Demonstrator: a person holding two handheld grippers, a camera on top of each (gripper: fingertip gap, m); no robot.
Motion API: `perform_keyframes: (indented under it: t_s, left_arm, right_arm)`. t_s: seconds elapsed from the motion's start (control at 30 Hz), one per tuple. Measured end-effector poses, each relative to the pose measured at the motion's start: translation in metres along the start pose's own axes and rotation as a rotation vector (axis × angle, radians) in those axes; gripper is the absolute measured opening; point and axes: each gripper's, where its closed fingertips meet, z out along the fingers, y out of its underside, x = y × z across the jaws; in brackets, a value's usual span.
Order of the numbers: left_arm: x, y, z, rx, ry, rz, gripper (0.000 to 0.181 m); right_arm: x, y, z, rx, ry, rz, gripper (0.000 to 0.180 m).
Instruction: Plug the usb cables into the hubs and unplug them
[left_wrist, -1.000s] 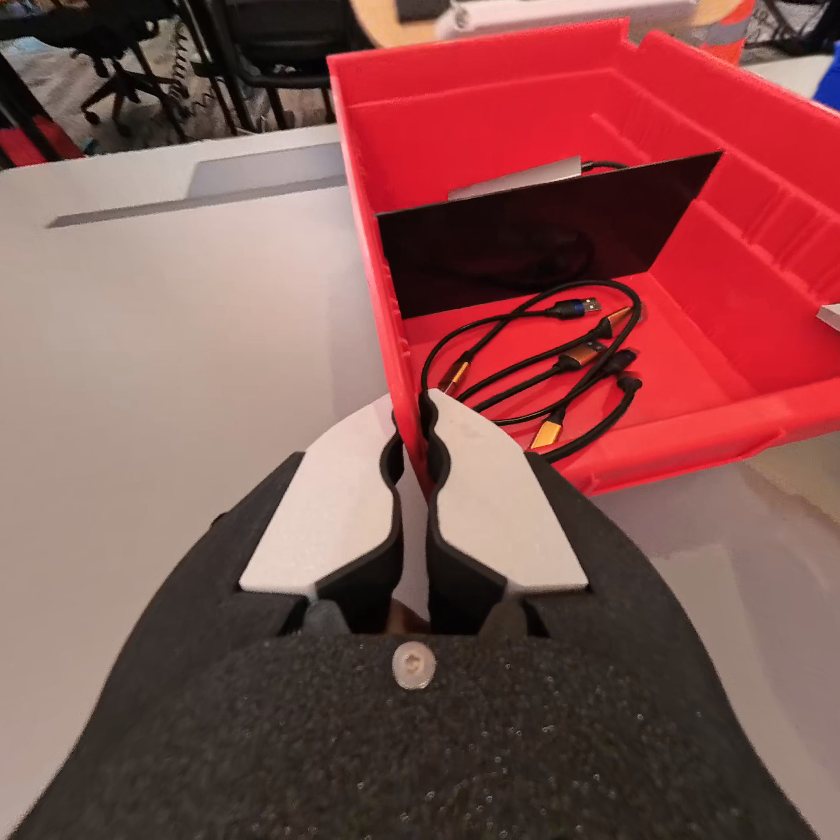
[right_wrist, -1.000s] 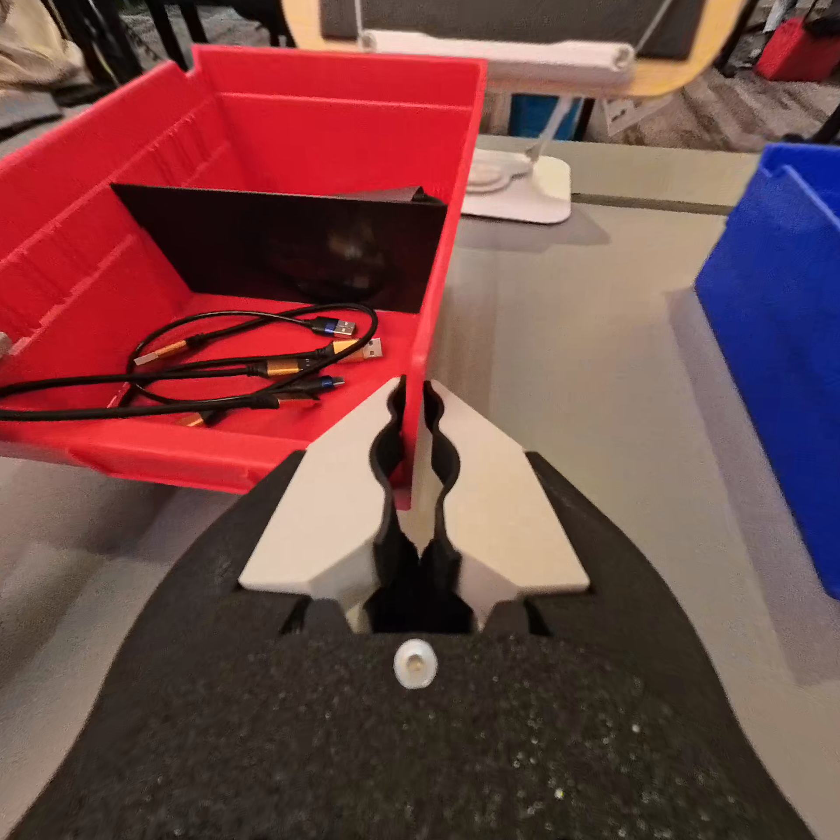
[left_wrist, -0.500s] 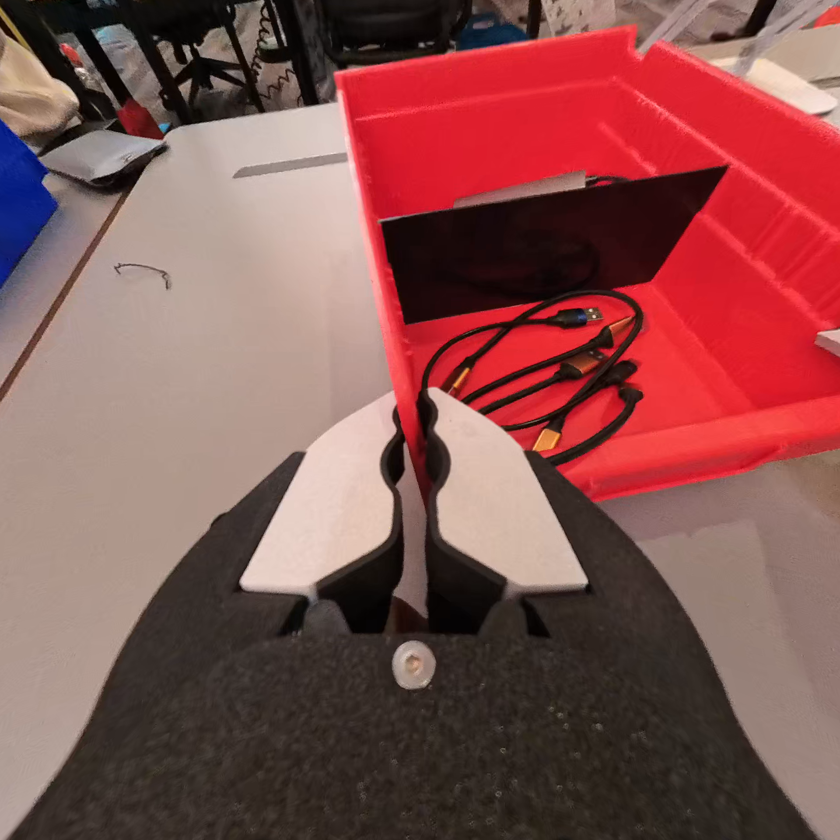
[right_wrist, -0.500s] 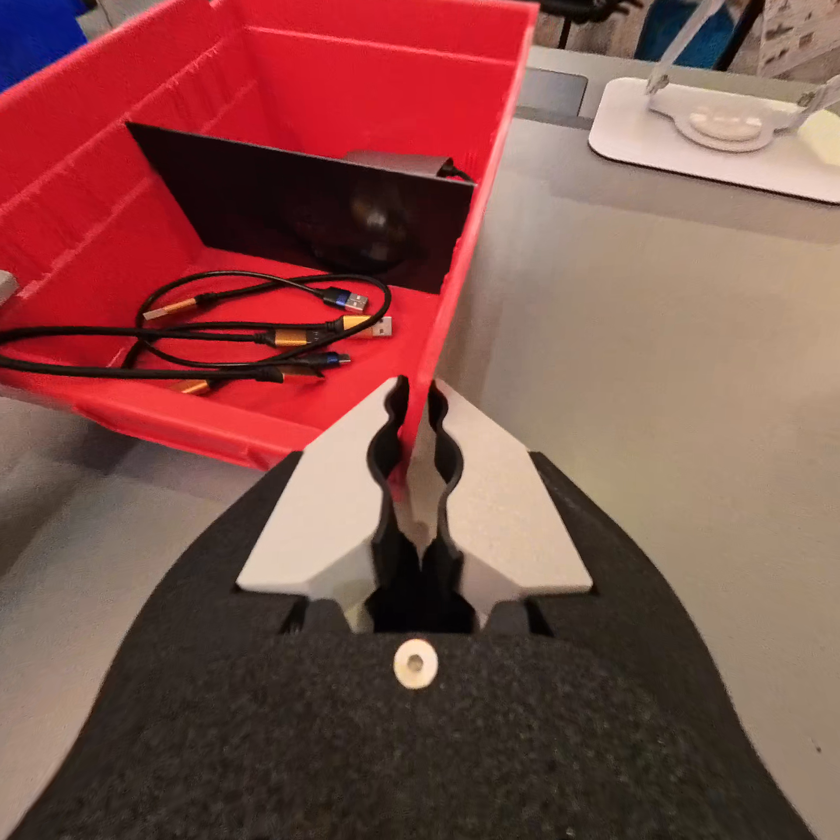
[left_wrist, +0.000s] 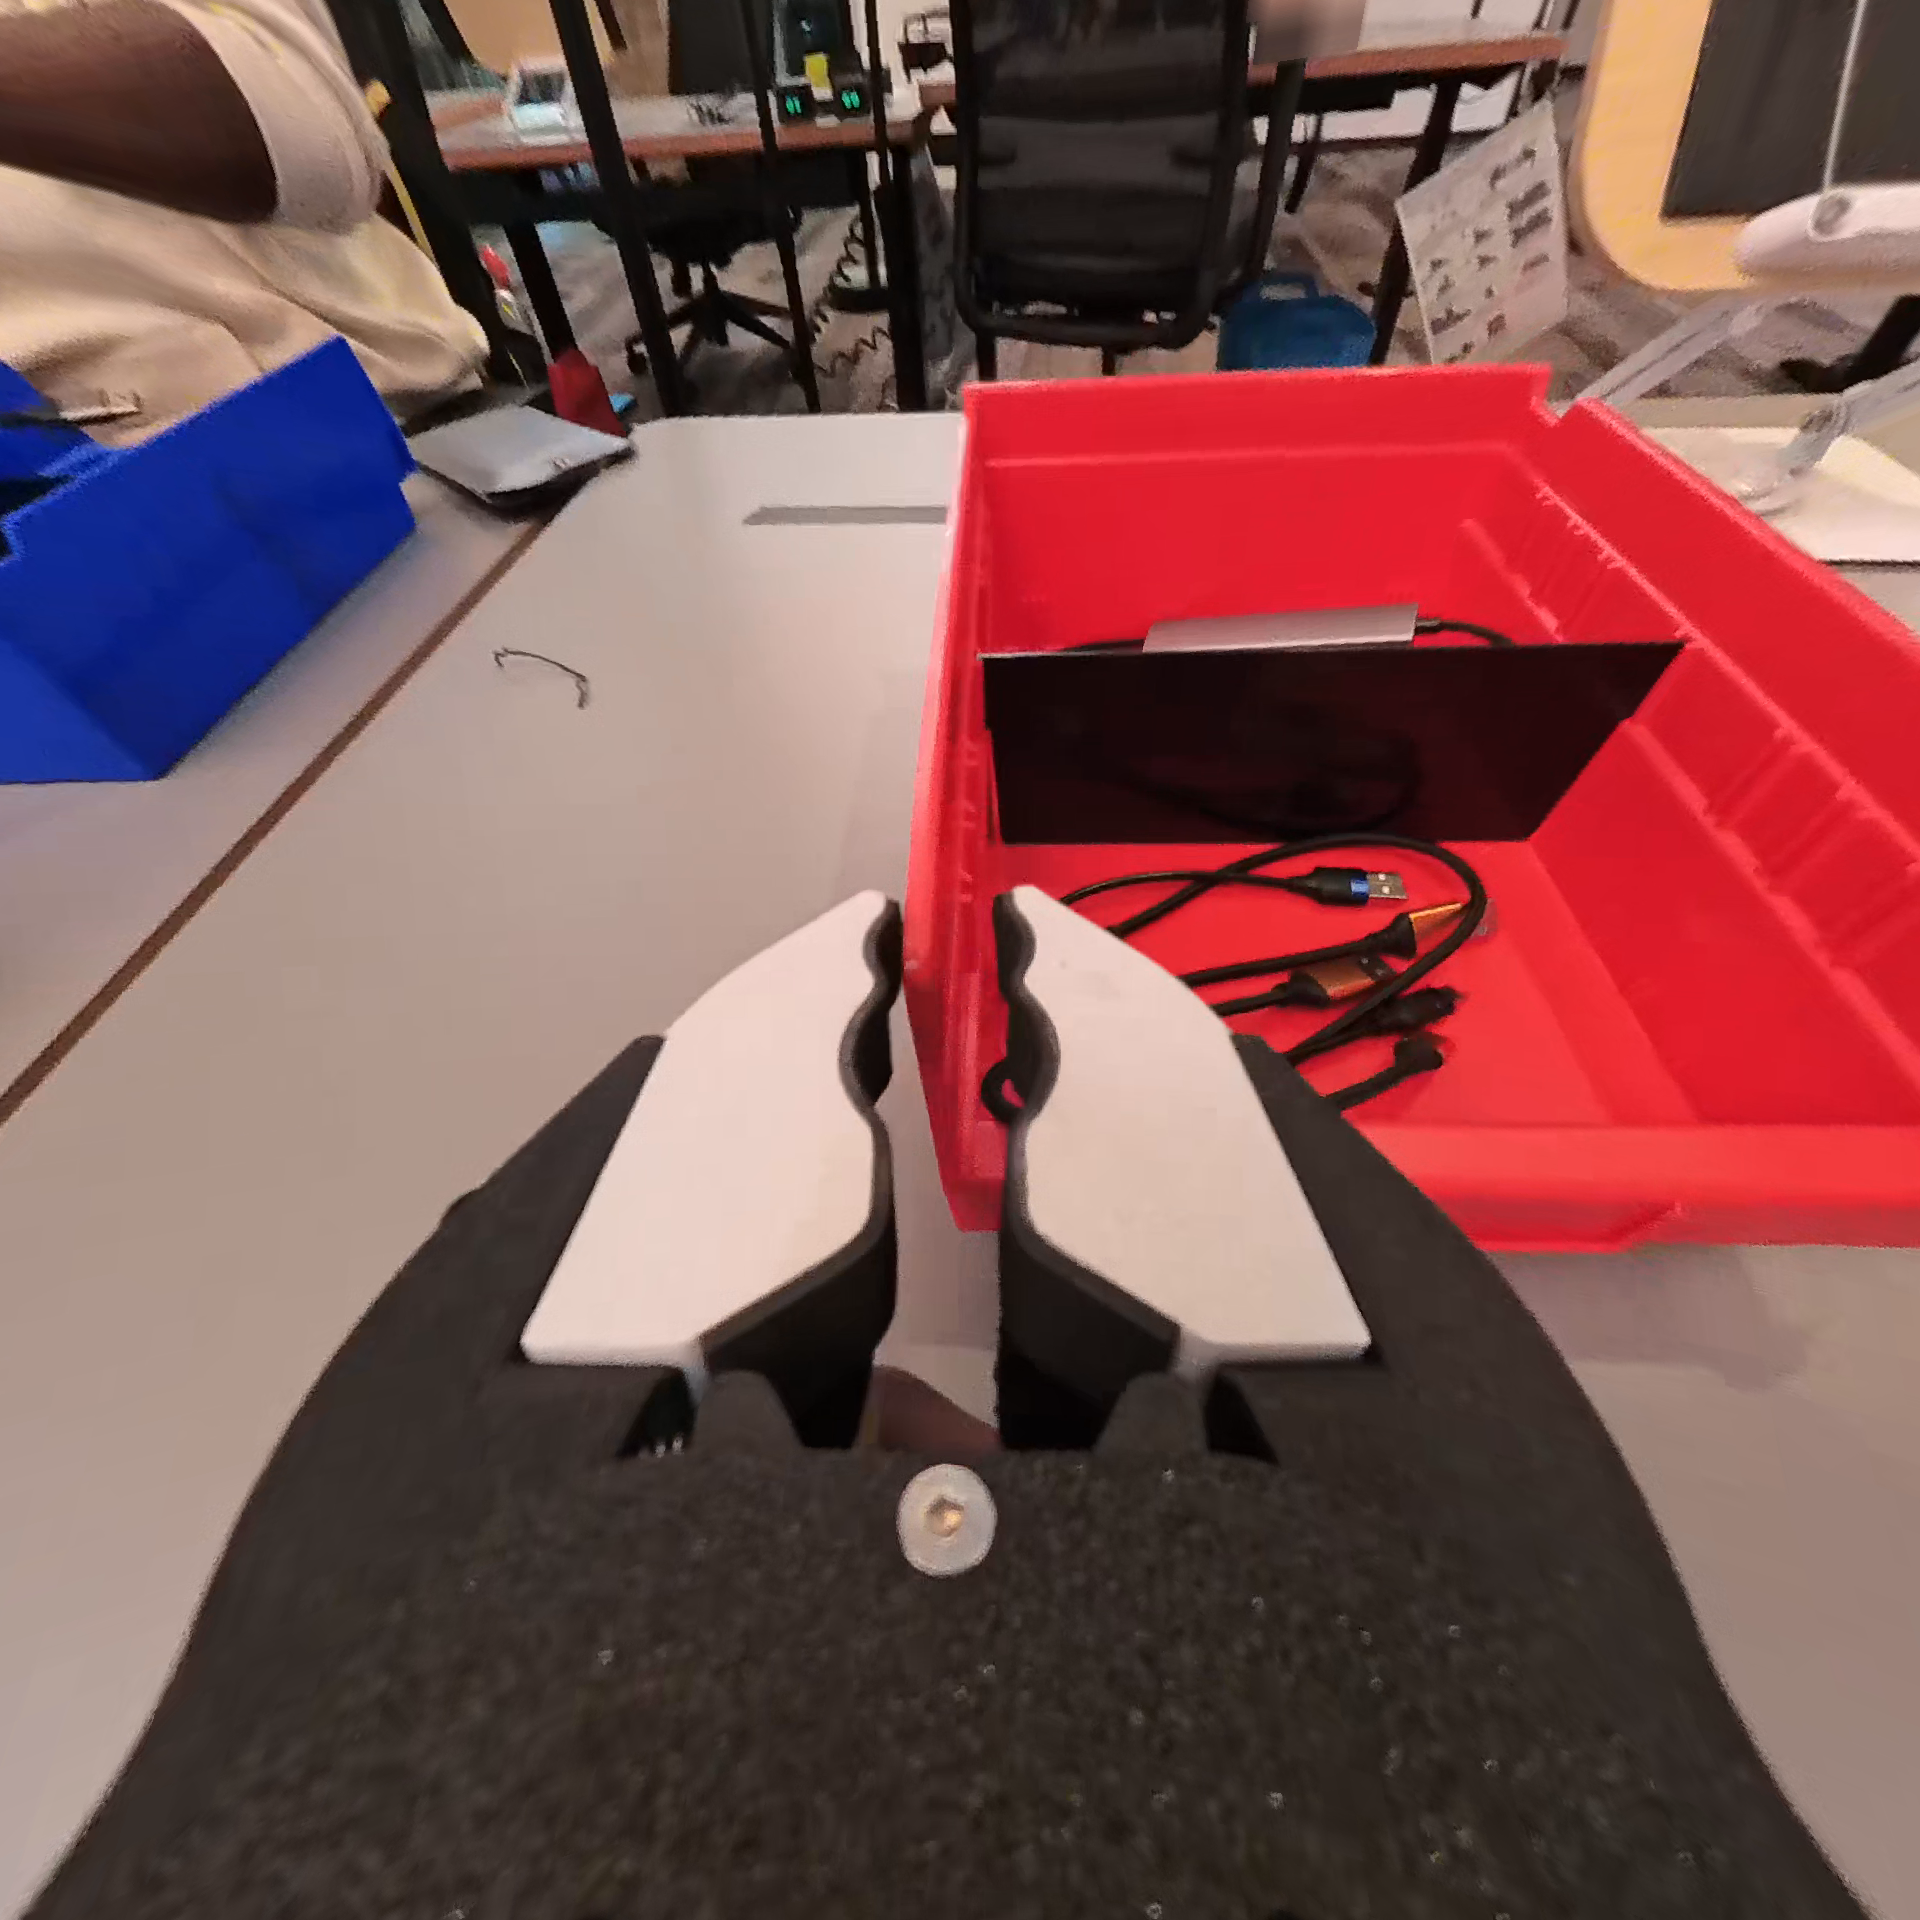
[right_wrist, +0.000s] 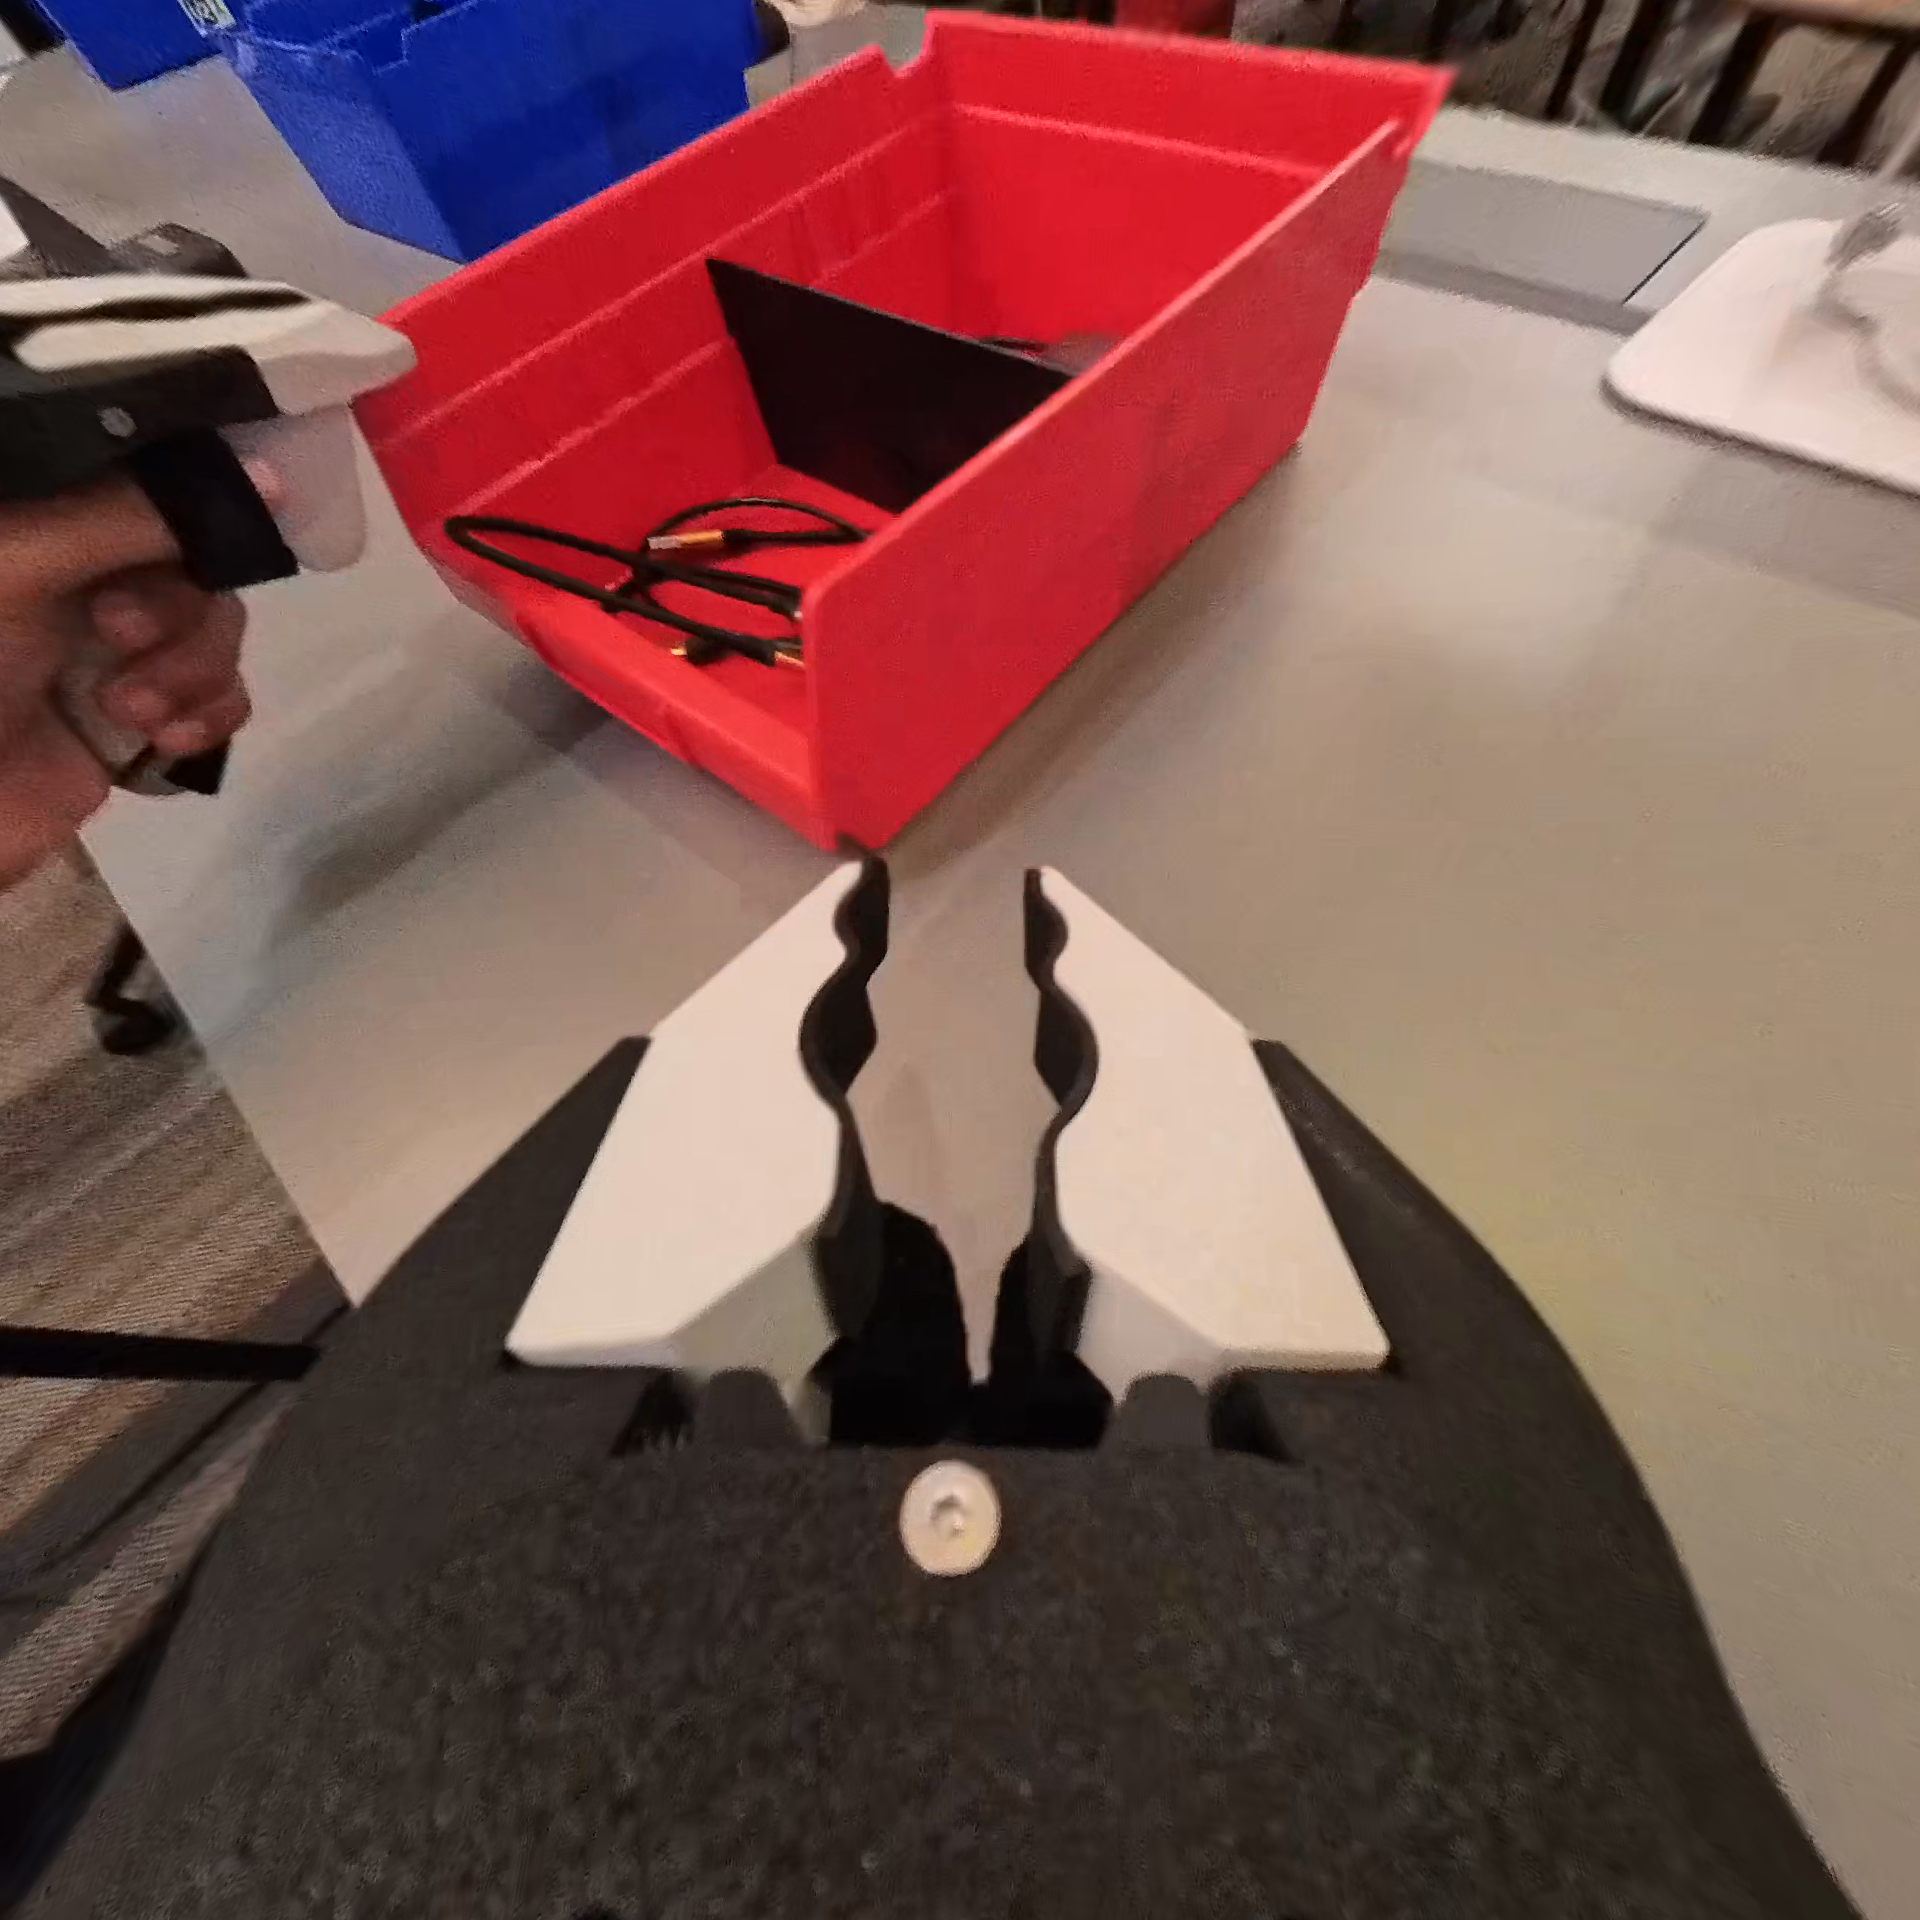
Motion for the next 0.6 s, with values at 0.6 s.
perform_keyframes:
  t_s: [0.6]
  left_arm:
    - [0.155, 0.017, -0.052, -0.037, 0.312, -0.064, 0.013]
  right_arm:
    - [0.314, 0.103, -0.281, 0.249, 0.658, 0.132, 0.026]
